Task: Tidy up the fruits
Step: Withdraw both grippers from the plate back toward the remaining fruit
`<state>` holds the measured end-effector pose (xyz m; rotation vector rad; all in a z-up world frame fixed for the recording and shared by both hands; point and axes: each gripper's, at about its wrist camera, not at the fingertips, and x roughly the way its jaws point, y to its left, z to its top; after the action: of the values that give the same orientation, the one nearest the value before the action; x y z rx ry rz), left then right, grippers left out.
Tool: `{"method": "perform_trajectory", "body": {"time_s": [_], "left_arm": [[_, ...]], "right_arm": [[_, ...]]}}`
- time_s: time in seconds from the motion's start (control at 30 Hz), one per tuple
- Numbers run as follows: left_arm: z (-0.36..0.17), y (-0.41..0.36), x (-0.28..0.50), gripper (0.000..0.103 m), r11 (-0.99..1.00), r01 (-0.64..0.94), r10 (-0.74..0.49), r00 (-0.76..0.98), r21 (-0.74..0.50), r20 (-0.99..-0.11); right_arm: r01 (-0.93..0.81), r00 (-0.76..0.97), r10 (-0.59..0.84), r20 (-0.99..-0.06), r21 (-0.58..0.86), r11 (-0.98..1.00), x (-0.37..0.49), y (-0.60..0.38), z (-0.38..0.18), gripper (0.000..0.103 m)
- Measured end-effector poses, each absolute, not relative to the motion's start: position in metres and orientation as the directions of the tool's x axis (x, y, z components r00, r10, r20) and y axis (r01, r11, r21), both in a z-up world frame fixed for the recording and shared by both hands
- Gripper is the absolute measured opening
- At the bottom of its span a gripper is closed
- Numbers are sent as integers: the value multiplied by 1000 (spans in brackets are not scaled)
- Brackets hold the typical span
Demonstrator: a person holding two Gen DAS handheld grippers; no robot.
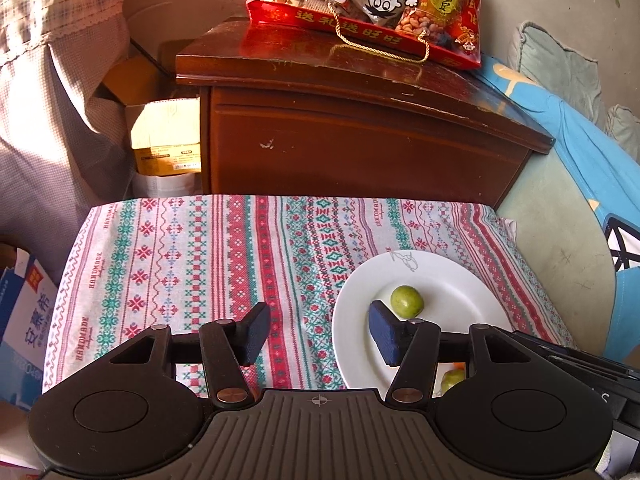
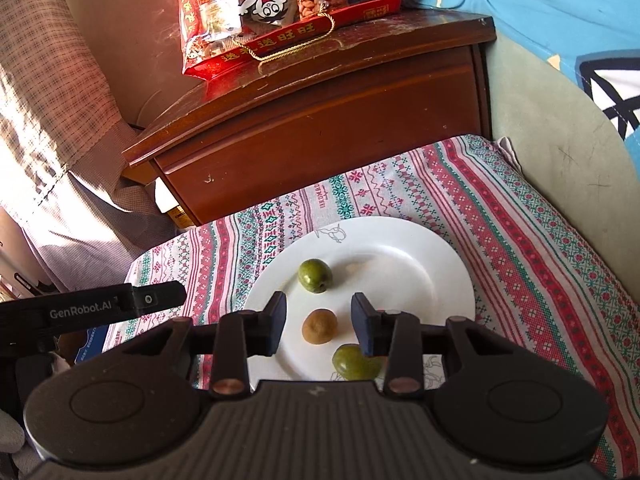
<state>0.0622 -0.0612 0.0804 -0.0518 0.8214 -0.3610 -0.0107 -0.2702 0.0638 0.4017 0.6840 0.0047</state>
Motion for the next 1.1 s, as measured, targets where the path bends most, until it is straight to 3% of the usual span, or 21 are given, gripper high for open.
{"method": "perform_trajectory", "body": {"time_s": [0.23, 1.1], "left_arm": [[84, -40, 48, 69, 935, 297, -343, 629, -193, -698], [54, 6, -2, 69, 943, 281, -314, 586, -176, -747]], "right_arm": [[90, 765, 171, -621, 367, 926, -20, -259, 59, 38], [-166, 661, 320, -679, 283, 945, -62, -195, 30, 38]]}}
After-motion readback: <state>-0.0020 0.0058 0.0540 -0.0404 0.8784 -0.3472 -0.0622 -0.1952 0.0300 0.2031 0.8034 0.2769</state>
